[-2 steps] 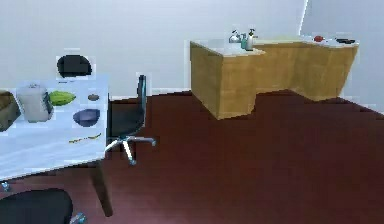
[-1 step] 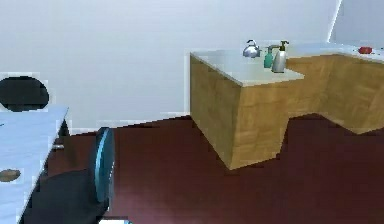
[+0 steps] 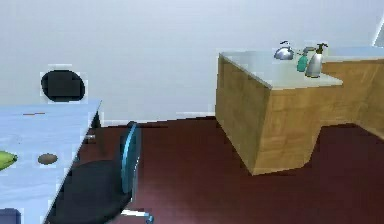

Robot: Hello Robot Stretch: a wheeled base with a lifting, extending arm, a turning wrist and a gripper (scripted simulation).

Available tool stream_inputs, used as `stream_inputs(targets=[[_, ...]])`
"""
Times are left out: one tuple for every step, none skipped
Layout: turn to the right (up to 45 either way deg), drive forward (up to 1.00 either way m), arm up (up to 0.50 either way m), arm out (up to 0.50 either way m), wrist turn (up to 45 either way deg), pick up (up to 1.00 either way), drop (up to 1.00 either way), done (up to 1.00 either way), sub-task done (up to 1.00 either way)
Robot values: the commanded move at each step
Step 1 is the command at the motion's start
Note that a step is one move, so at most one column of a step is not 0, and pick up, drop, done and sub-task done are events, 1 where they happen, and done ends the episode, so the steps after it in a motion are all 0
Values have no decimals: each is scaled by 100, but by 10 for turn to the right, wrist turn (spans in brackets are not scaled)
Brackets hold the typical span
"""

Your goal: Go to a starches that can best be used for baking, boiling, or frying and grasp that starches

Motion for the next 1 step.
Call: stream_inputs(targets=[[-30, 0, 0, 0, 0, 0, 0, 0, 0]])
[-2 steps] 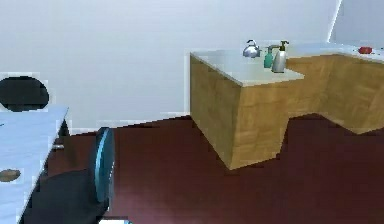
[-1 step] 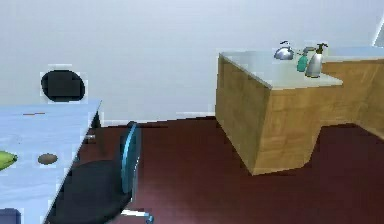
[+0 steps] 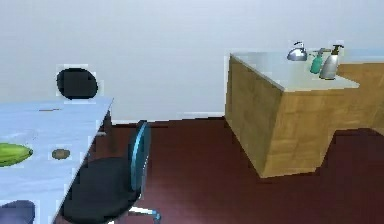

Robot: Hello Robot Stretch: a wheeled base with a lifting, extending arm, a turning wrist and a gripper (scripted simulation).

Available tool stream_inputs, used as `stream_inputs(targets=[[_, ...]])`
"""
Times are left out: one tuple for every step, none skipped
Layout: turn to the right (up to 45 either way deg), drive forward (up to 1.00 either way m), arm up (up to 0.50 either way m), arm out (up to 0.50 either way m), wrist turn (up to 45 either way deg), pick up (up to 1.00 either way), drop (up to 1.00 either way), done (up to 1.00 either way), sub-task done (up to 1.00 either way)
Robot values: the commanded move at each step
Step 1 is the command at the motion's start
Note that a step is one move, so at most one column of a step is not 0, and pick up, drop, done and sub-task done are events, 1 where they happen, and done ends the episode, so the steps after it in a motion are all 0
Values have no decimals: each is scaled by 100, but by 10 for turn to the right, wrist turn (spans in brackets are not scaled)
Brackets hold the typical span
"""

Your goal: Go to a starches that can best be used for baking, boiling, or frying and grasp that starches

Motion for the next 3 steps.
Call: stream_inputs(targets=[[0, 10, 0, 0, 0, 0, 0, 0, 0], [-450, 0, 0, 0, 0, 0, 0, 0, 0], [-450, 0, 0, 0, 0, 0, 0, 0, 0]])
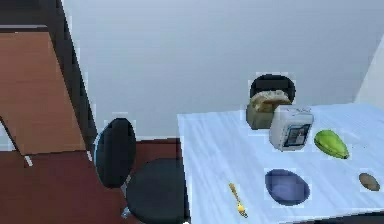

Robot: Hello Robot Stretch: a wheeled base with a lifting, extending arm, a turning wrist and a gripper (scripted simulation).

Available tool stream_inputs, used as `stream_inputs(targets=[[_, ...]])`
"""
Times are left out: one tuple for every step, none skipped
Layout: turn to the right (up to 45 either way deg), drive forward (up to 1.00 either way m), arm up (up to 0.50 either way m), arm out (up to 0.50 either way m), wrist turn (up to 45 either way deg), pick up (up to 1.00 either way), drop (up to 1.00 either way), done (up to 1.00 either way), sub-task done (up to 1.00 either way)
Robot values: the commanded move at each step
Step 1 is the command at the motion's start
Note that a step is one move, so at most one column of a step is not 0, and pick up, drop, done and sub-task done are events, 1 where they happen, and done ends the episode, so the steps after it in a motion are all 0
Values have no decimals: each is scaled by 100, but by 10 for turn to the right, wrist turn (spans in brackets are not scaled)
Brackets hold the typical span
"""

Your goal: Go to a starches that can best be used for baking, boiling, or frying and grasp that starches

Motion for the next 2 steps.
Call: stream_inputs(targets=[[-360, 0, 0, 0, 0, 0, 0, 0, 0], [-30, 0, 0, 0, 0, 0, 0, 0, 0]])
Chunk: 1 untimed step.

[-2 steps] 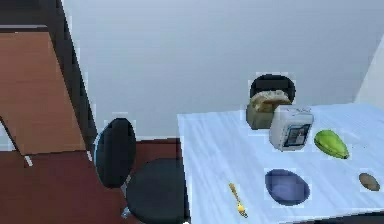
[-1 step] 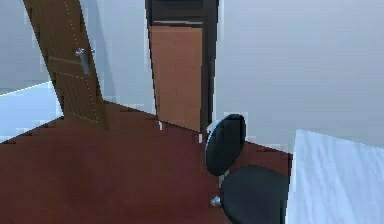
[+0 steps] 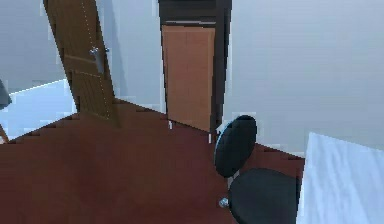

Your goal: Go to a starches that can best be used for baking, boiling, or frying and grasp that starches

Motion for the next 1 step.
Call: stream_inputs(targets=[[450, 0, 0, 0, 0, 0, 0, 0, 0]])
